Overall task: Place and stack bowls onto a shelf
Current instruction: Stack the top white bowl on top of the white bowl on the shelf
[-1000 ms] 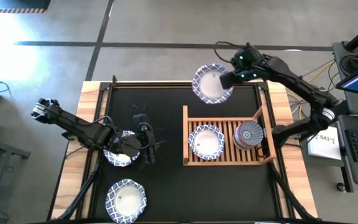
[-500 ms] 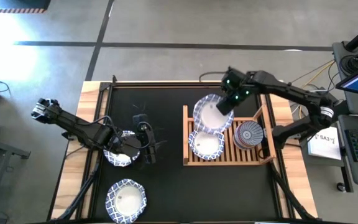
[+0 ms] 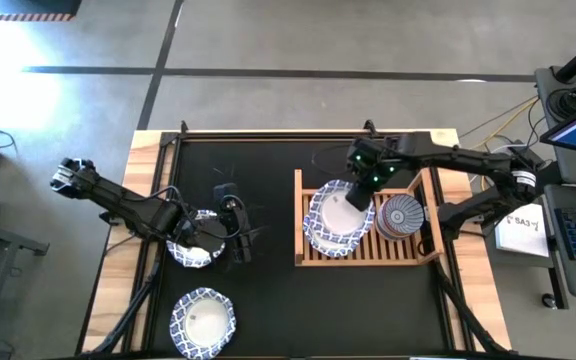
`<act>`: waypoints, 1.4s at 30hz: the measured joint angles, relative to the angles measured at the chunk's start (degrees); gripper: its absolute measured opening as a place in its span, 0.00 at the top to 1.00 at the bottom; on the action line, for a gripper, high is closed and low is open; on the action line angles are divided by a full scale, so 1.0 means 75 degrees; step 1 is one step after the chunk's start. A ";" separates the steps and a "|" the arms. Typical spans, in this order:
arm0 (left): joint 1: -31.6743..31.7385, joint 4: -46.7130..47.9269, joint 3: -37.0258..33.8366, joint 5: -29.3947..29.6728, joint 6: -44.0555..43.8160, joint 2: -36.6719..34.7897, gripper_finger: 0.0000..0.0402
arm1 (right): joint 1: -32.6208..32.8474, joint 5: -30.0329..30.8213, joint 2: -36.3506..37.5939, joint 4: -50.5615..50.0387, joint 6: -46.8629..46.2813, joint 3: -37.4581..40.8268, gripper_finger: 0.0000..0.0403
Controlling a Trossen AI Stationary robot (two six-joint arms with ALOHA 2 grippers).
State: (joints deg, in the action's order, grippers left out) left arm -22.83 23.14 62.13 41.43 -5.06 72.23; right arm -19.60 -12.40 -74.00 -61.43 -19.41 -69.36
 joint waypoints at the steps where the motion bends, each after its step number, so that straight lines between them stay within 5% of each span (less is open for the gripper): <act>1: 0.0000 0.0003 0.0000 0.0000 0.0000 0.0000 0.47 | 0.0027 0.0002 0.0000 0.0043 -0.0004 0.0072 0.98; 19: 0.0000 0.0012 0.0000 -0.0003 0.0000 0.0000 0.47 | 0.0129 -0.0569 -0.0003 0.2699 -0.0075 0.2055 0.98; 34: 0.0000 0.0014 0.0000 -0.0003 -0.0003 0.0000 0.47 | 0.0188 -0.0610 -0.0713 0.3120 -0.0072 0.2185 0.98; 42: 0.0000 0.0073 0.0000 -0.0003 -0.0003 0.0000 0.47 | 0.0214 -0.0607 -0.1131 0.3145 0.0171 0.1765 0.83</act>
State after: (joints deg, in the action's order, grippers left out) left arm -22.83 23.68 62.13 41.41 -5.08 72.23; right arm -18.00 -16.95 -82.48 -37.85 -18.13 -56.12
